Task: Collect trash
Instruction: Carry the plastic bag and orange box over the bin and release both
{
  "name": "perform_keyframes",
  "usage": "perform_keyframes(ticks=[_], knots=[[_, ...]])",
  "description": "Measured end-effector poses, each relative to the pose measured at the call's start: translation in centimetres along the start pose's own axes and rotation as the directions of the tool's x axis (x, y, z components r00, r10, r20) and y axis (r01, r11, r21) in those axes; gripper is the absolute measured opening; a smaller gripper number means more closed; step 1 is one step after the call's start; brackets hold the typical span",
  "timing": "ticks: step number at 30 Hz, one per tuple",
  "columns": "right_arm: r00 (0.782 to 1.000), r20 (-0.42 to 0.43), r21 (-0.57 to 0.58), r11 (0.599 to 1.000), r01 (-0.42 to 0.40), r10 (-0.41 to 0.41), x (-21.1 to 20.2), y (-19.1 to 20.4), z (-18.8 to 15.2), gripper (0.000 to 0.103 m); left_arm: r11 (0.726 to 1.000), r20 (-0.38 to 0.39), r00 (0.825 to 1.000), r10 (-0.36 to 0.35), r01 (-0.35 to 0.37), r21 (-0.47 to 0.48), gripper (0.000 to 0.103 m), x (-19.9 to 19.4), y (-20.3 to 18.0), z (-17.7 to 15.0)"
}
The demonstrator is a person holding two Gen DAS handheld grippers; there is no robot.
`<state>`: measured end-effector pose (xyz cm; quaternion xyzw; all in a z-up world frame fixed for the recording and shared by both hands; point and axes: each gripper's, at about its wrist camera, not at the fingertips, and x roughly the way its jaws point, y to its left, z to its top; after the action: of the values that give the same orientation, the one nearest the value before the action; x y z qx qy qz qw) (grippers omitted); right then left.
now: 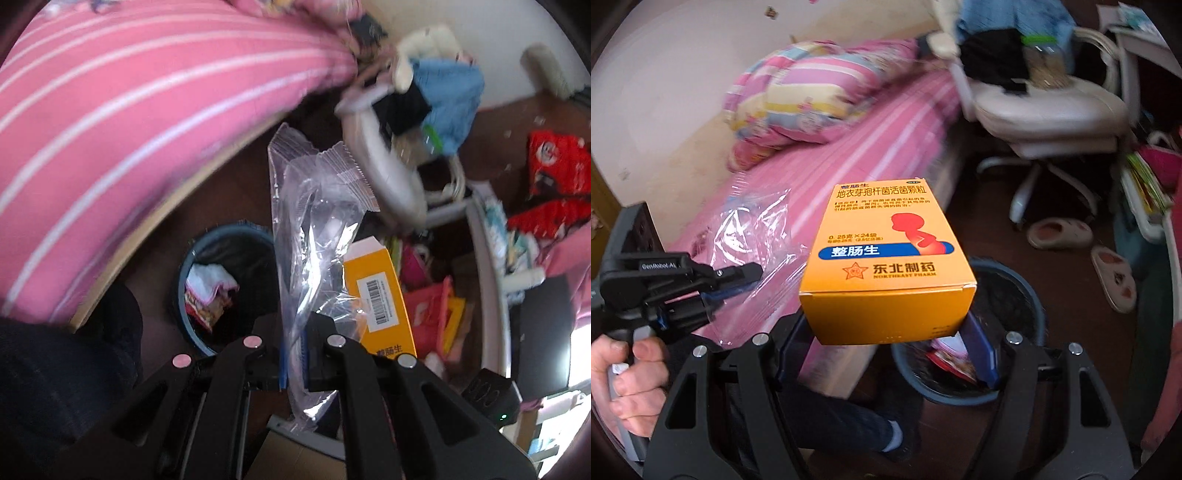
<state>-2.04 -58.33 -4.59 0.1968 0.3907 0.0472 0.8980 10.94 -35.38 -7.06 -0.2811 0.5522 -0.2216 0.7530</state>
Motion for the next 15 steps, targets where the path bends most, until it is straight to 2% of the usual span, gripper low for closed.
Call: perform_keyframes(ticks=[5,10,15], knots=[[0.998,-0.036,0.046,0.997,0.057,-0.055,1.9,-2.5,-0.3,0.072,0.998,-0.094,0.994,0.056,-0.052,0.04,0.005,5.5,-0.3,0.3],[0.991,-0.081,0.086,0.99,0.112,-0.105,3.9,-4.6,-0.6,0.072,0.991,-0.179,0.976,0.124,-0.113,0.068,0.005,10.3,1.0,0.7],[0.982,-0.132,0.117,0.982,0.148,-0.132,6.0,-6.1,-1.3,0.072,0.987,-0.214,0.965,0.149,-0.133,0.088,0.006,13.2,1.2,1.6]])
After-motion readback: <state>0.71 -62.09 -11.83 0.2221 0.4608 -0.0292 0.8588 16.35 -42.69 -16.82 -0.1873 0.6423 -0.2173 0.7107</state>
